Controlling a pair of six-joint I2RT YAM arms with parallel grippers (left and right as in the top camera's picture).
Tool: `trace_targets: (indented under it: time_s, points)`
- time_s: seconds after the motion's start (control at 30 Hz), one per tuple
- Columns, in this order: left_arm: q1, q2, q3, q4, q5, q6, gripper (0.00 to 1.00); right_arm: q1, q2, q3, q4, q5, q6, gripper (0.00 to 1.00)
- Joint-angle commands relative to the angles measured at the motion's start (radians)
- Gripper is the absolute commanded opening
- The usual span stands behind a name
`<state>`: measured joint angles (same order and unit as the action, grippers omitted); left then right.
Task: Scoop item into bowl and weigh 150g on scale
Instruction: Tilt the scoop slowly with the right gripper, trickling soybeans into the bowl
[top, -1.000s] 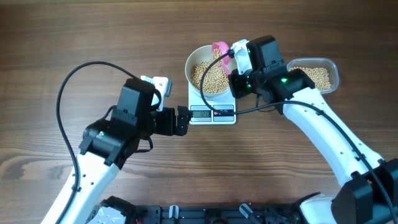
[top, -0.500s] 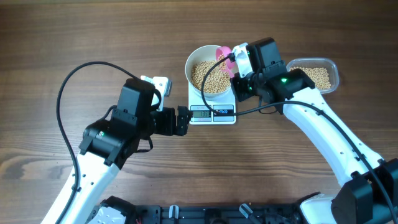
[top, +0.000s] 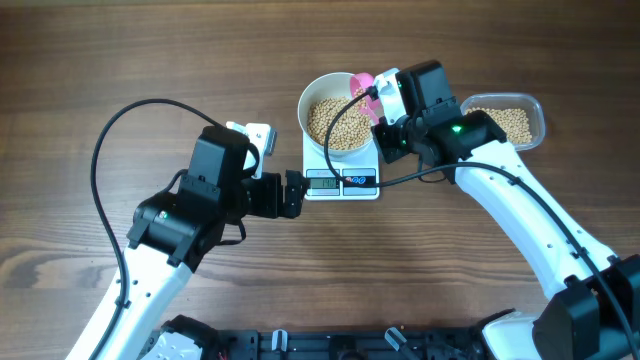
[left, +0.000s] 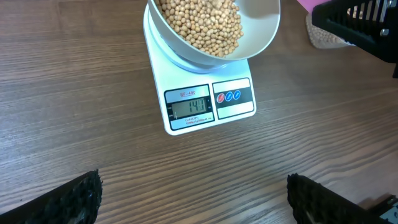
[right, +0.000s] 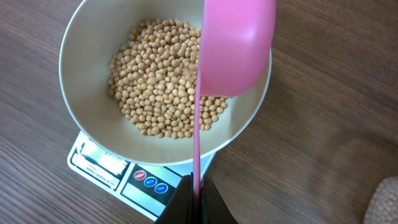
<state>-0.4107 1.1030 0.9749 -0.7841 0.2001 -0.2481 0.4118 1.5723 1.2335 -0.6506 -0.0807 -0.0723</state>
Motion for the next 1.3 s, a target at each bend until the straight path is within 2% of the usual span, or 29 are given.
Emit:
trace_targets:
  time_s: [0.0, 1.27]
  points:
    - [-0.005, -0.003, 0.003, 0.003, 0.011, 0.009, 1.0, 0.004, -0.015, 0.031, 0.005, 0.017, -0.053, 0.04]
    - [-0.005, -0.003, 0.003, 0.003, 0.011, 0.009, 1.0, 0.004, -0.015, 0.031, 0.036, 0.013, -0.06, 0.04]
